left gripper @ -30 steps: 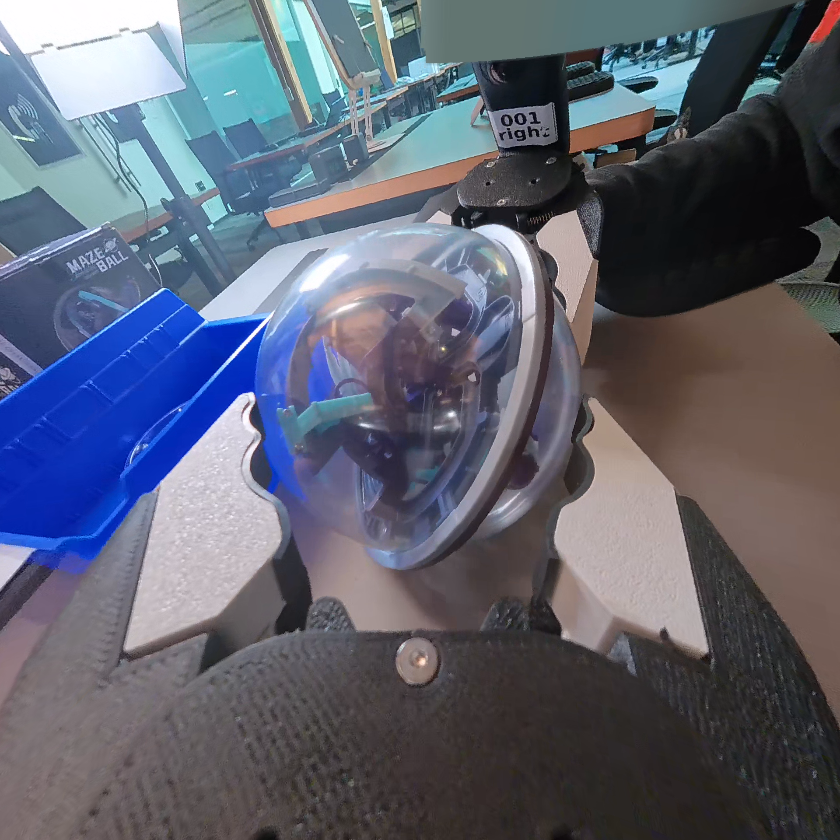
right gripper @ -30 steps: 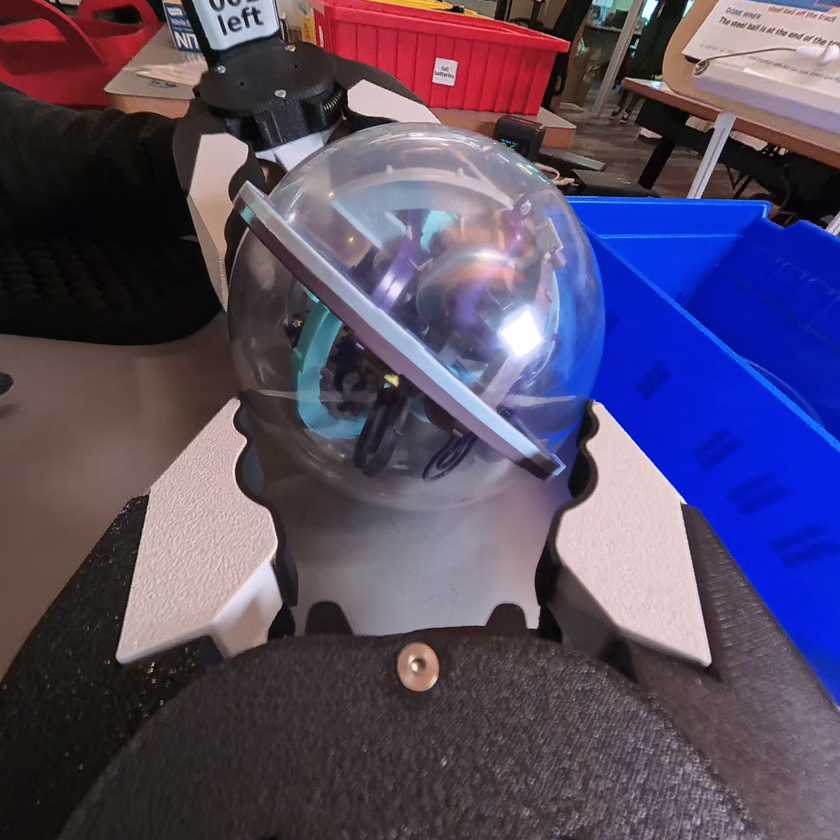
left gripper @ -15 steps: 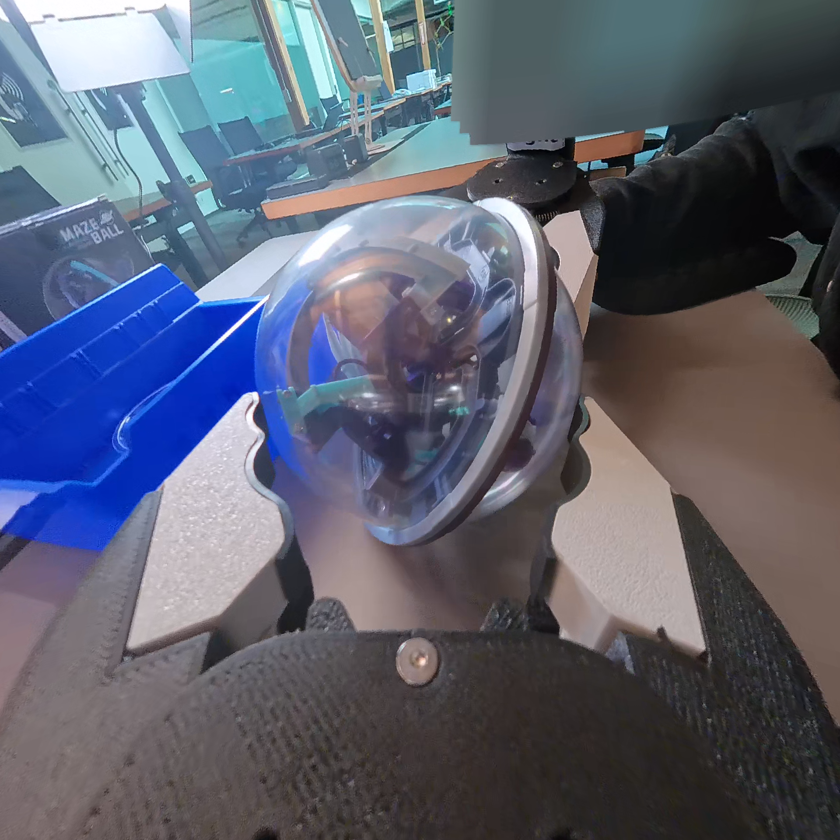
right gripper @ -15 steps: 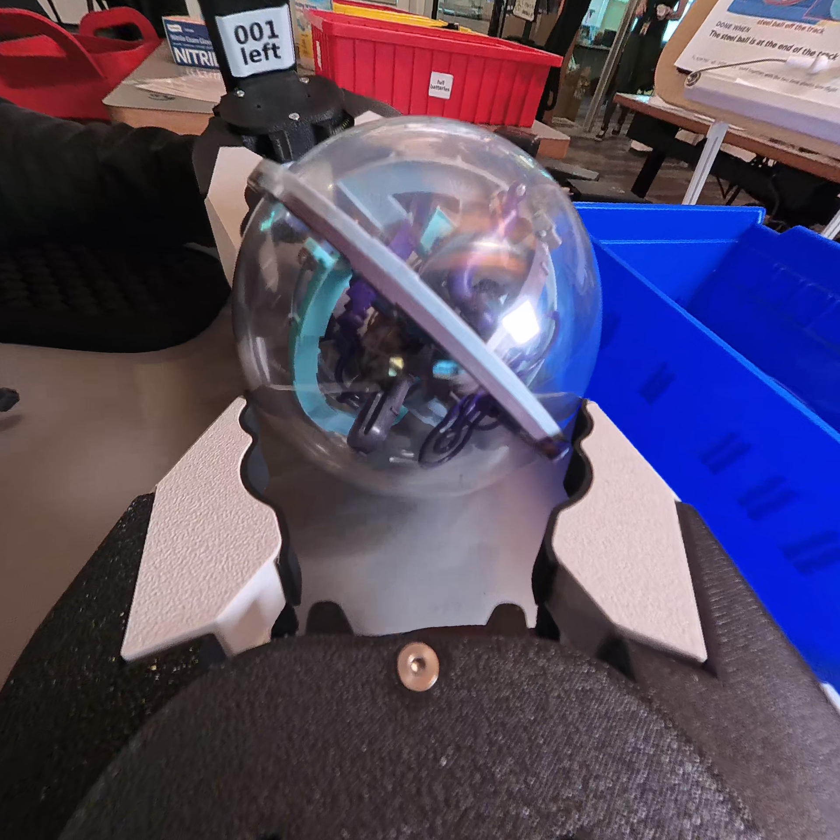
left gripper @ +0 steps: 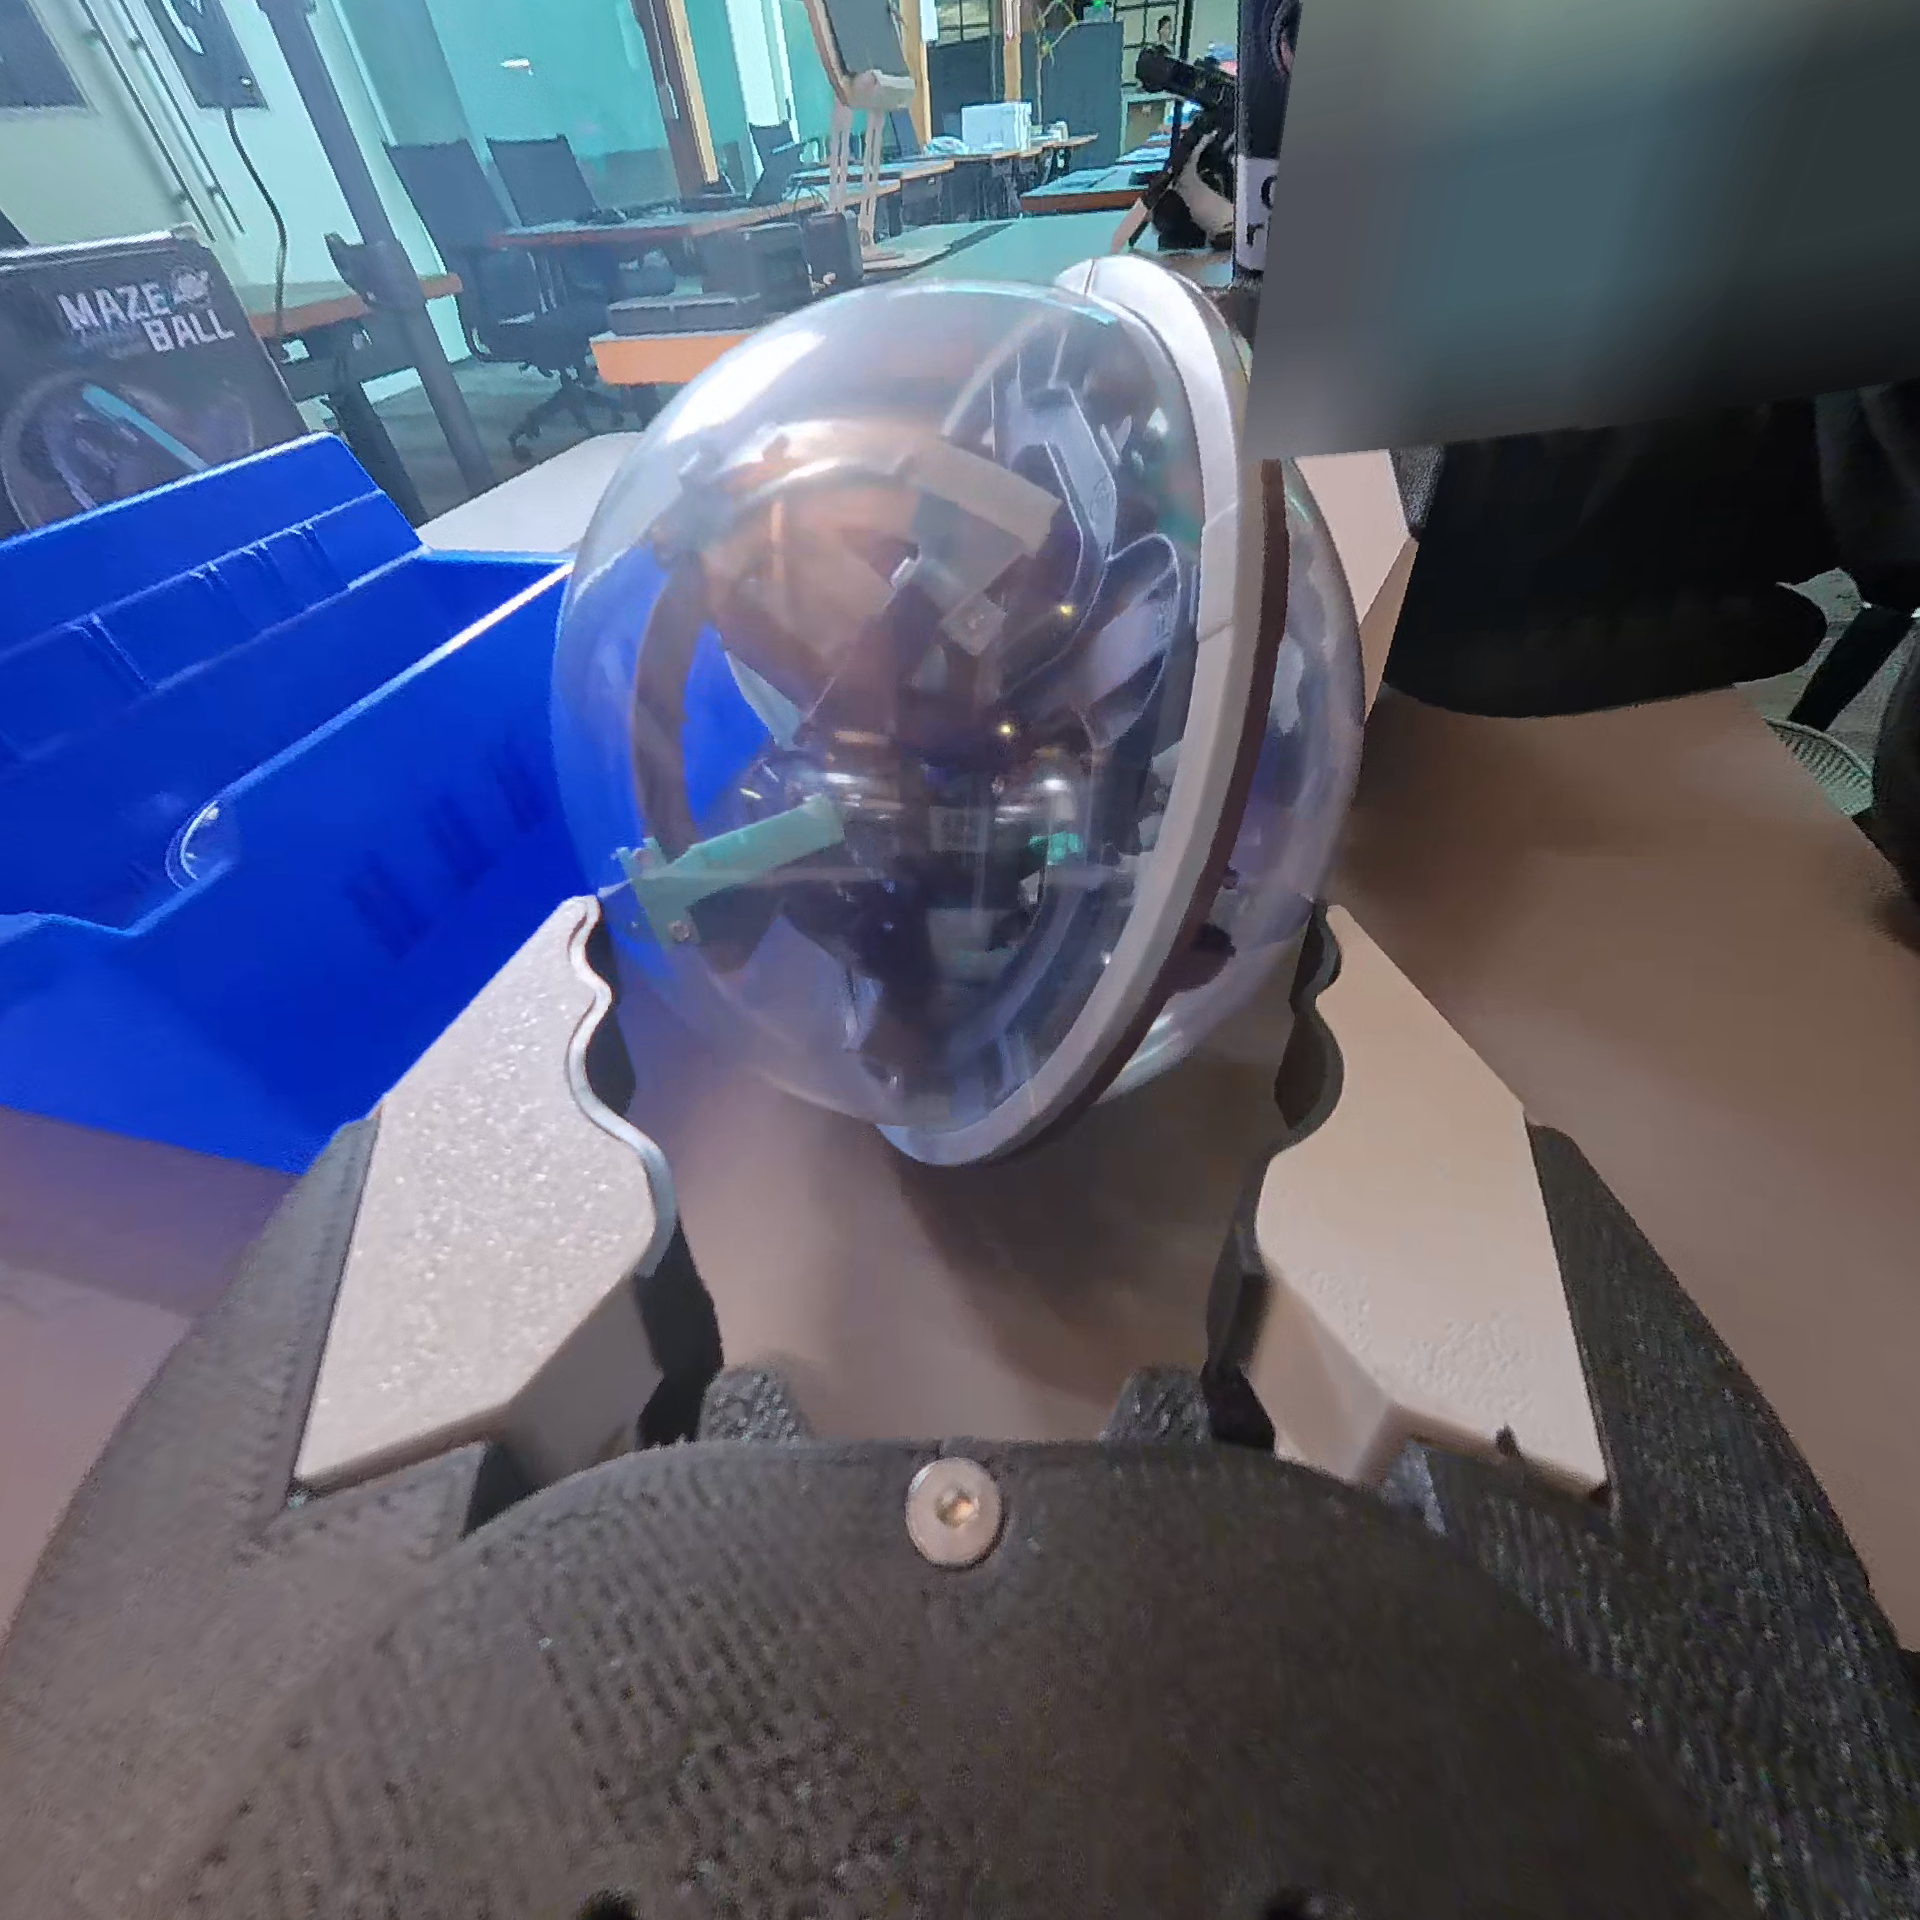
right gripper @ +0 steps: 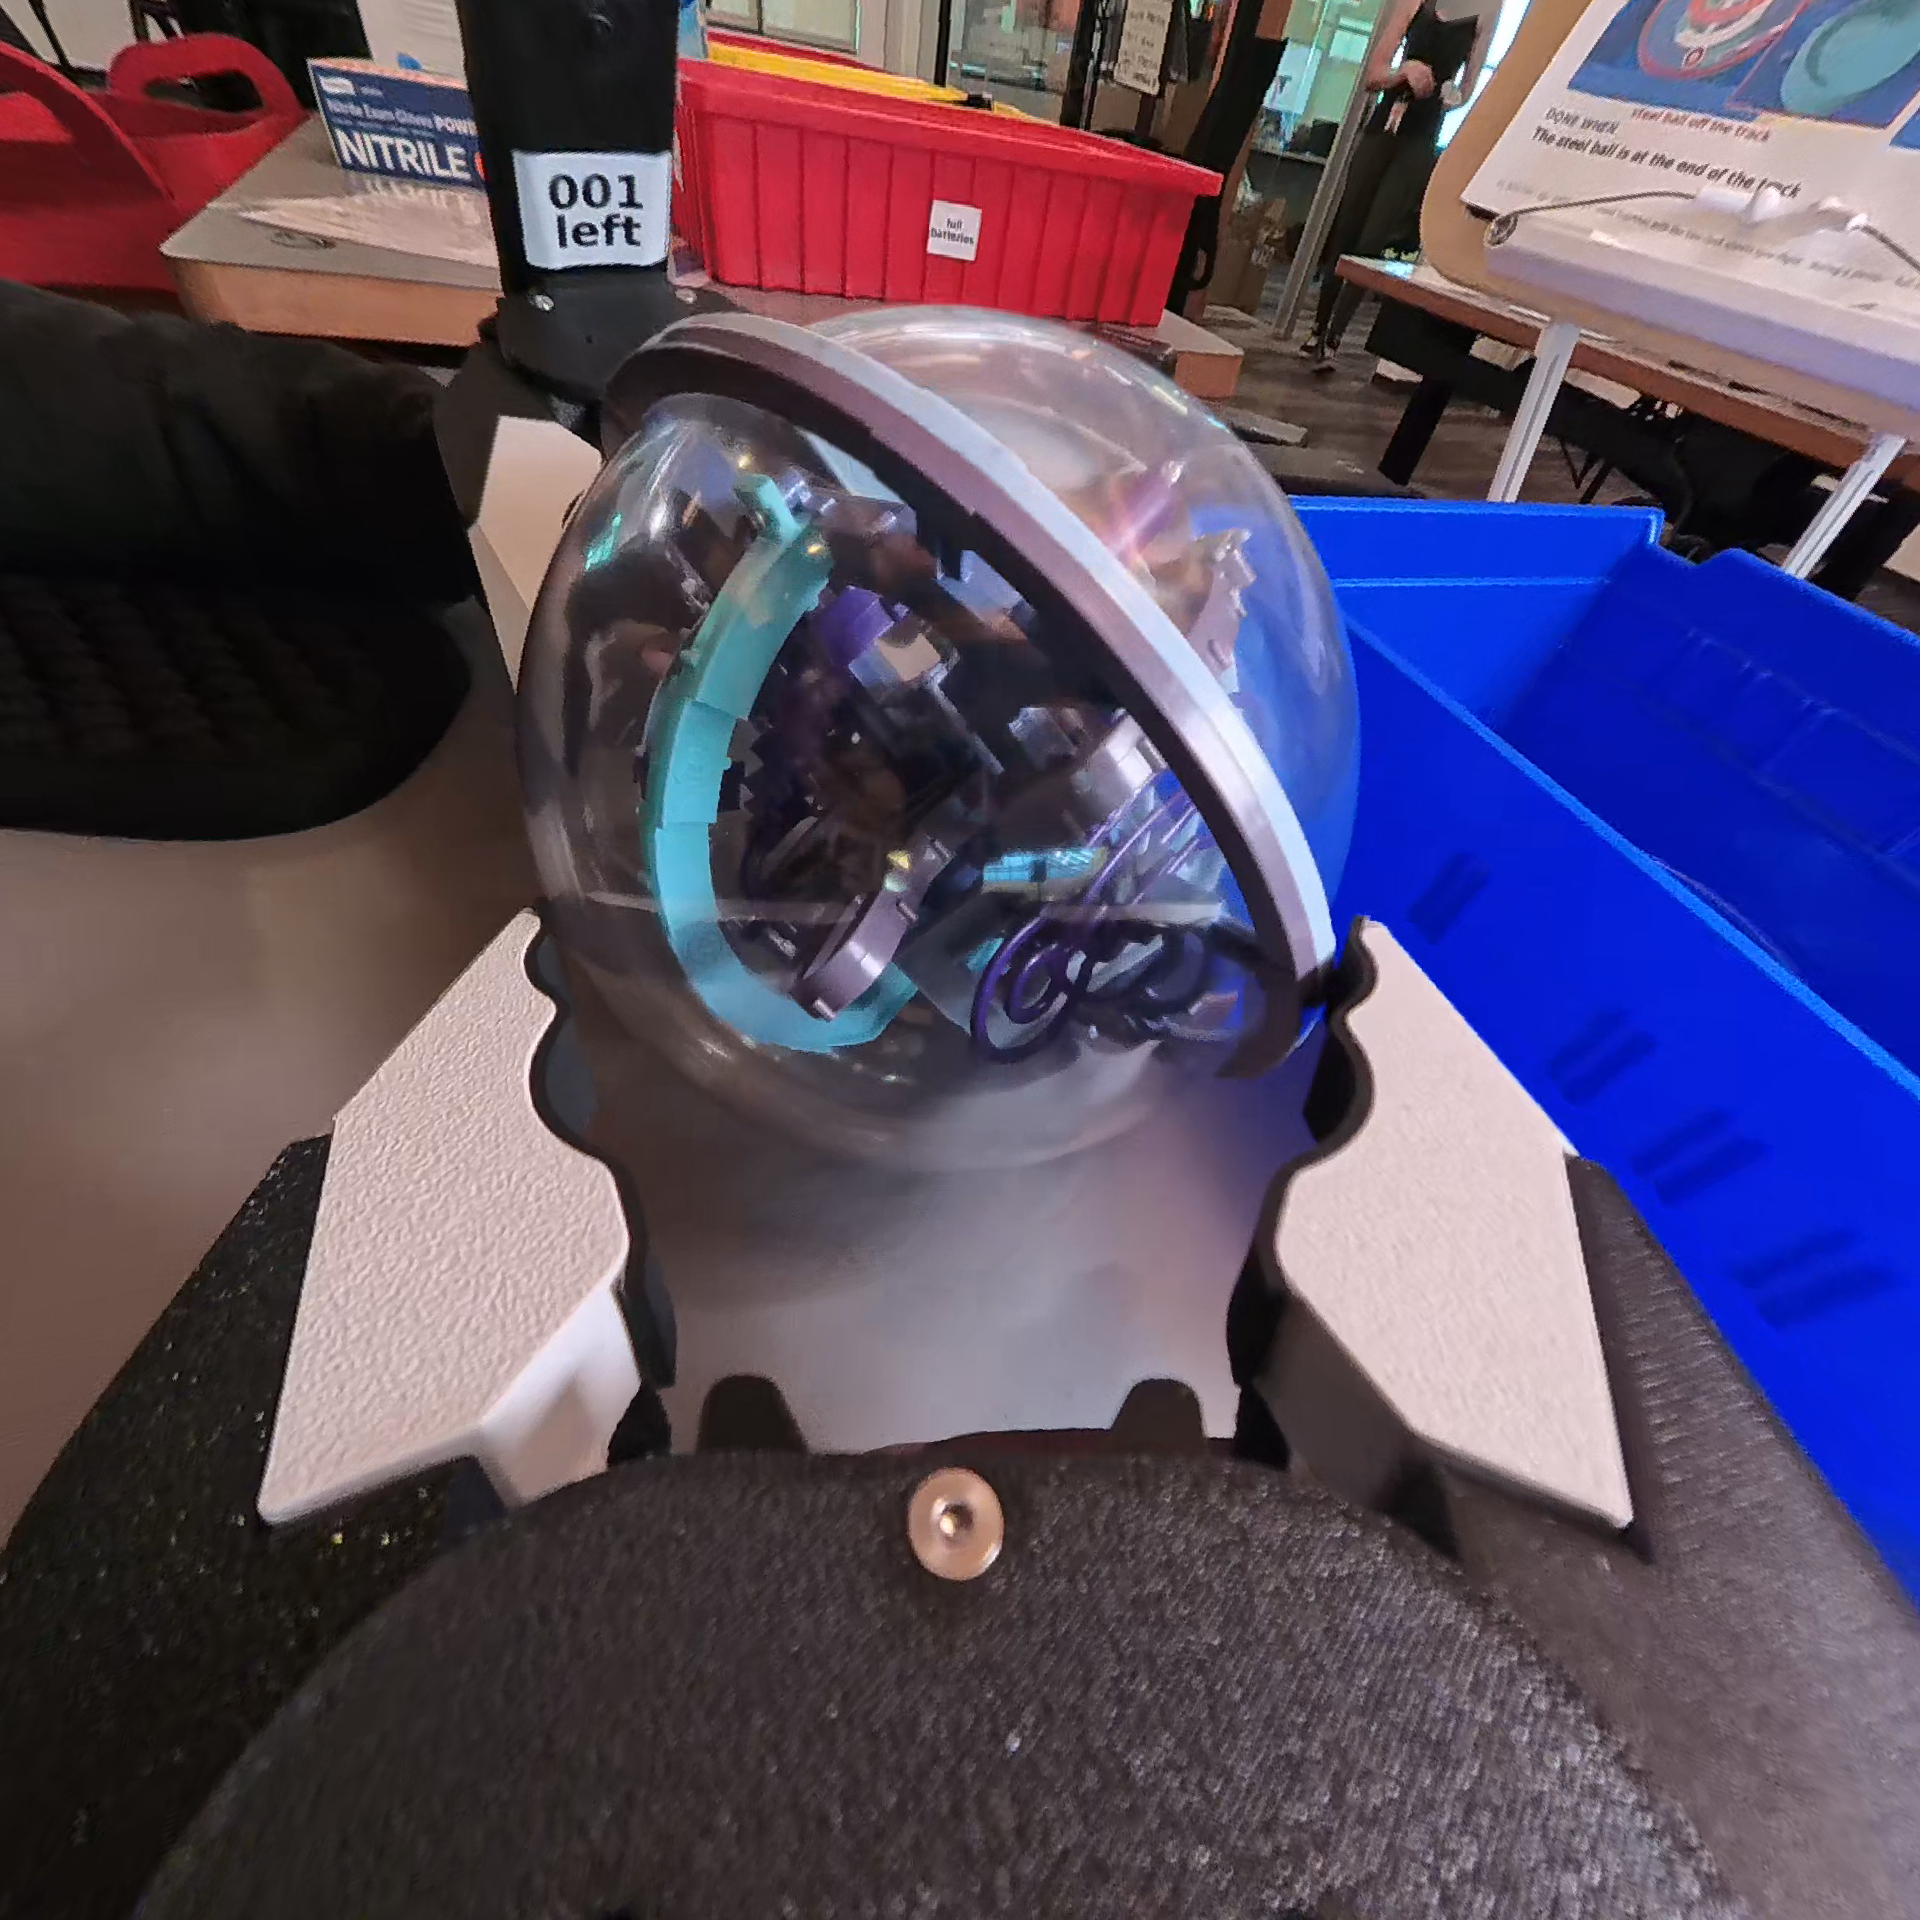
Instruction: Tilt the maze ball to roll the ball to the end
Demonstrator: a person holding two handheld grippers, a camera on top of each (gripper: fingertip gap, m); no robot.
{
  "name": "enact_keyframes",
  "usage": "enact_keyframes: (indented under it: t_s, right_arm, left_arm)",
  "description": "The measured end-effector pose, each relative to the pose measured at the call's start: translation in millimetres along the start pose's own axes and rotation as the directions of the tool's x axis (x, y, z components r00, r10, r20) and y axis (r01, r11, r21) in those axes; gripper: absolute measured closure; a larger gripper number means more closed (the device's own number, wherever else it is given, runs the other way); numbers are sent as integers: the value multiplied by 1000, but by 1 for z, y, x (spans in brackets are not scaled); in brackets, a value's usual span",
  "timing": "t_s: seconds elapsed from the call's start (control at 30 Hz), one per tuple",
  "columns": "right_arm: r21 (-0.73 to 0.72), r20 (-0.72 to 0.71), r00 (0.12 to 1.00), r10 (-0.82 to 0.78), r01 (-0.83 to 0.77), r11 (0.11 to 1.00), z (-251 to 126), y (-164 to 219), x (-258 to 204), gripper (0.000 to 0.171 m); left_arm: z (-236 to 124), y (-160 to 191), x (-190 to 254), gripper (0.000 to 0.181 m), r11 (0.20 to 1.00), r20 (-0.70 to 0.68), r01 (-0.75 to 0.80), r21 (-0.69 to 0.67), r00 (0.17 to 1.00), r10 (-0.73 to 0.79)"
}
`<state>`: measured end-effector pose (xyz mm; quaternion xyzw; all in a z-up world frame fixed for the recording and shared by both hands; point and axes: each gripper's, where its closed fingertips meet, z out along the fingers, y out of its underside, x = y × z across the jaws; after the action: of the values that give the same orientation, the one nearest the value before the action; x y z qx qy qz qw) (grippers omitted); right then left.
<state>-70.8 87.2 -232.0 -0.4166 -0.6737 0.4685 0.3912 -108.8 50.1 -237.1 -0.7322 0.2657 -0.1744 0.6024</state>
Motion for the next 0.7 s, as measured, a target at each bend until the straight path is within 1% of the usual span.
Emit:
enact_keyframes:
  t_s: [0.1, 0.17, 0.27, 0.33, 0.43, 0.47, 0.57, 0.63, 0.7]
  right_arm:
    - [2, 8, 1000, 3, -3, 1000, -1, -1, 0, 32]
    - [8, 14, 1000, 8, -8, 1000, -1, -3, -1, 33]
    - [10, 18, 1000, 7, -7, 1000, 1, -4, -1, 34]
    - [13, 19, 1000, 13, -13, 1000, 3, -5, -1, 34]
    - [18, 17, 1000, 14, -14, 1000, 6, -7, -2, 35]
    - [18, 12, 1000, 13, -13, 1000, 6, -8, -2, 34]
    - [20, 11, 1000, 19, -20, 1000, 6, -7, -2, 34]
    - [-41, 23, 1000, 21, -20, 999, 7, 5, -1, 31]
    - [-172, 48, 998, 27, -18, 985, 8, 31, 0, 26]
  left_arm:
    - [-1, 3, 1, 55, 999, -22, -9, -43, 1000, 8]
    - [-4, 3, -2, 48, 997, -41, 10, -76, 999, -13]
    - [-7, -22, -11, 40, 999, 0, -53, -1, 999, 53]
    - [-3, -34, -5, 39, 995, -23, -94, 13, 995, 94]
    - [8, -19, -3, 37, 986, -35, -147, -81, 989, 144]
    - [10, -18, -3, 35, 987, -28, -144, -68, 989, 142]
    - [9, -18, -3, 36, 991, -28, -131, -38, 991, 130]
    - [8, -17, -4, 37, 992, -29, -119, -32, 993, 118]
    - [8, -16, -5, 38, 993, -24, -113, -28, 993, 113]
